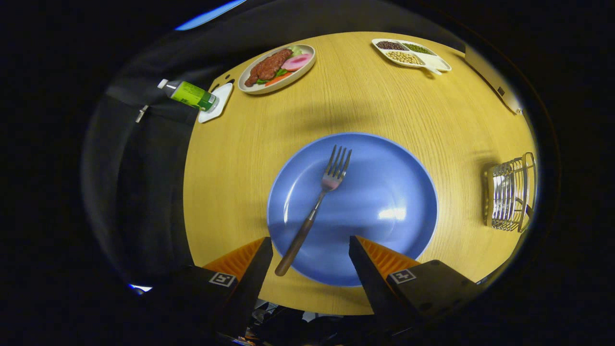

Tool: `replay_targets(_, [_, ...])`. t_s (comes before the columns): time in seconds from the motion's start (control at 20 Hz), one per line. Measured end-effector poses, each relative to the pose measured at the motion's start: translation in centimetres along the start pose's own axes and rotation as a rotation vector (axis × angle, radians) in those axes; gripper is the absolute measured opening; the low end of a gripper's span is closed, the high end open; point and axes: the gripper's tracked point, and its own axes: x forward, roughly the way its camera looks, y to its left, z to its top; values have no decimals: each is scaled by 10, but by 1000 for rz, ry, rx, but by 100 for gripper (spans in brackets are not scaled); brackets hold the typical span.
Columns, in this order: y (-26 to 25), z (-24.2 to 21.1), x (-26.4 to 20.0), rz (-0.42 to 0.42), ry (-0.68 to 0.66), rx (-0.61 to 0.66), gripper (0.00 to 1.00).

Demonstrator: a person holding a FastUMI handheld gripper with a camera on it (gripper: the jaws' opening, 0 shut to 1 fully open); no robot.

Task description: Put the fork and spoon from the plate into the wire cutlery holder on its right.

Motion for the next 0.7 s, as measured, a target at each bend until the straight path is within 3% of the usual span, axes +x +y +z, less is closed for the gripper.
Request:
replay_targets(0.15, [0, -5, 14, -22, 28, 10, 97])
replay_targets(0.25, [3, -8, 21, -31, 46, 11, 84])
replay_targets(0.5, [10, -21, 29, -29, 104, 8, 39])
replay_targets(0.6, [10, -22, 29, -26, 116, -6, 26])
replay_targets(0.7, [5, -30, 34, -27, 144, -25, 26])
